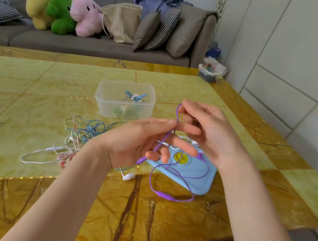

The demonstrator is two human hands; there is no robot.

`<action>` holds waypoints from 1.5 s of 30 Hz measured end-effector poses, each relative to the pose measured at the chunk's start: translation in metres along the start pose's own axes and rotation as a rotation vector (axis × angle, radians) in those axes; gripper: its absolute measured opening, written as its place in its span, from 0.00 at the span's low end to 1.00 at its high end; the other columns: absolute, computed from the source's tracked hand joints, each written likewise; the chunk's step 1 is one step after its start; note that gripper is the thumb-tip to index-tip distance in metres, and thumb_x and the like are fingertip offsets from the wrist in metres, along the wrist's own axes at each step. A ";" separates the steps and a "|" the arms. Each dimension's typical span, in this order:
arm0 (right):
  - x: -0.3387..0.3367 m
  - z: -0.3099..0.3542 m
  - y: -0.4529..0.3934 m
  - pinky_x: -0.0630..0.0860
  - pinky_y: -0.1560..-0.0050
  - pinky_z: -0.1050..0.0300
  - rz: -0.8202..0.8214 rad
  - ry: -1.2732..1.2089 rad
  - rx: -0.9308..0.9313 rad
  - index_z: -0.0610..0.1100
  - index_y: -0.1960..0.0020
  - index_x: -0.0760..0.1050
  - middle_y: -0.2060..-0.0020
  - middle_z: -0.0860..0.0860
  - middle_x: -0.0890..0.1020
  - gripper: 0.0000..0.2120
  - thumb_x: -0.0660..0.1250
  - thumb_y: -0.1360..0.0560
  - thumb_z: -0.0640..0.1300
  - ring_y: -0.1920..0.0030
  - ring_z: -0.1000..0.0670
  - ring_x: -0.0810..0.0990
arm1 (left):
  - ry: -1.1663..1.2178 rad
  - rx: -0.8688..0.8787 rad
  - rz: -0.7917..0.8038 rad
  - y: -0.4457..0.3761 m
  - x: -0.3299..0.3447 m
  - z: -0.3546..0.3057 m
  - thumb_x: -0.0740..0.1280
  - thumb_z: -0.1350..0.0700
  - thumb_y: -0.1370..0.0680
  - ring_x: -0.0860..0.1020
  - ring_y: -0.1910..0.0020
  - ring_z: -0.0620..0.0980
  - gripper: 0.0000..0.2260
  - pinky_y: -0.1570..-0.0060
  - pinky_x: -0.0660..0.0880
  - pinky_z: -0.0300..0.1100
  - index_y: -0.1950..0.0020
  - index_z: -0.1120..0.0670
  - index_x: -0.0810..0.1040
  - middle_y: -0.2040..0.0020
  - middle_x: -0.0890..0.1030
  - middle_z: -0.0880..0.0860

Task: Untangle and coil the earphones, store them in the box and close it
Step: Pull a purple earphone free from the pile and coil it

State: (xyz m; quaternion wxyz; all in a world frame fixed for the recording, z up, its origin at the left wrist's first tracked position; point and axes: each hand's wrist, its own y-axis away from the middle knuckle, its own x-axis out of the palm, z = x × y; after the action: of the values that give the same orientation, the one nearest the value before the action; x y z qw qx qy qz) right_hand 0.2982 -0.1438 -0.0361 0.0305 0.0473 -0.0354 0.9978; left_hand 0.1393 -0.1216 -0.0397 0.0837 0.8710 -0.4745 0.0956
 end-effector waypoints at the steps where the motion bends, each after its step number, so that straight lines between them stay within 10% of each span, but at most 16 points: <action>1: 0.005 -0.003 0.001 0.60 0.73 0.59 0.025 0.002 -0.006 0.44 0.64 0.76 0.73 0.47 0.68 0.10 0.66 0.24 0.43 0.76 0.52 0.64 | 0.046 0.021 0.019 -0.001 0.003 0.000 0.56 0.51 0.25 0.75 0.76 0.43 0.17 0.81 0.66 0.28 0.49 0.52 0.84 0.55 0.84 0.56; 10: 0.038 -0.027 -0.008 0.59 0.72 0.59 -0.014 0.672 0.027 0.48 0.73 0.70 0.84 0.55 0.67 0.18 0.61 0.25 0.38 0.75 0.53 0.63 | 0.325 0.231 -0.265 -0.004 -0.018 -0.008 0.57 0.52 0.24 0.79 0.42 0.57 0.17 0.43 0.76 0.47 0.37 0.54 0.74 0.39 0.79 0.56; 19: 0.023 -0.001 0.005 0.64 0.72 0.70 0.195 0.634 -0.087 0.46 0.63 0.80 0.75 0.56 0.75 0.07 0.68 0.26 0.42 0.74 0.61 0.68 | -0.050 0.001 -0.576 0.004 -0.041 0.001 0.59 0.53 0.20 0.79 0.45 0.57 0.10 0.45 0.76 0.46 0.43 0.50 0.77 0.36 0.76 0.53; 28: 0.004 0.001 0.004 0.66 0.71 0.68 0.025 0.281 -0.100 0.42 0.63 0.79 0.76 0.53 0.70 0.11 0.64 0.24 0.42 0.74 0.57 0.67 | -0.190 -0.175 -0.024 0.011 -0.024 0.001 0.57 0.51 0.23 0.83 0.51 0.55 0.18 0.48 0.78 0.41 0.35 0.51 0.73 0.40 0.80 0.50; 37: 0.000 0.000 0.007 0.51 0.80 0.66 0.019 0.157 0.044 0.41 0.62 0.74 0.77 0.52 0.63 0.11 0.63 0.22 0.44 0.80 0.57 0.56 | -0.049 -0.046 0.092 0.008 -0.012 -0.003 0.59 0.52 0.21 0.78 0.73 0.43 0.14 0.64 0.77 0.34 0.43 0.52 0.81 0.42 0.81 0.52; 41: 0.018 -0.005 0.007 0.56 0.80 0.67 0.038 0.440 0.041 0.43 0.67 0.72 0.80 0.54 0.66 0.16 0.58 0.22 0.32 0.82 0.59 0.61 | 0.195 0.116 0.057 0.002 -0.007 -0.005 0.58 0.53 0.23 0.84 0.58 0.50 0.16 0.57 0.79 0.37 0.38 0.52 0.78 0.38 0.79 0.50; 45: 0.035 -0.014 0.007 0.53 0.80 0.67 0.193 0.459 0.186 0.41 0.62 0.73 0.81 0.57 0.61 0.14 0.56 0.20 0.40 0.82 0.59 0.56 | 0.312 0.305 -0.344 -0.010 -0.020 -0.003 0.54 0.55 0.20 0.80 0.43 0.52 0.16 0.41 0.74 0.47 0.36 0.56 0.73 0.37 0.78 0.52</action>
State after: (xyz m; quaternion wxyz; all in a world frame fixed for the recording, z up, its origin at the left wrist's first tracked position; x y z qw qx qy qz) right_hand 0.2618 -0.1474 -0.0471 -0.0621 -0.1811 0.0599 0.9797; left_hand 0.1370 -0.0994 -0.0419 0.0388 0.9161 -0.2811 0.2832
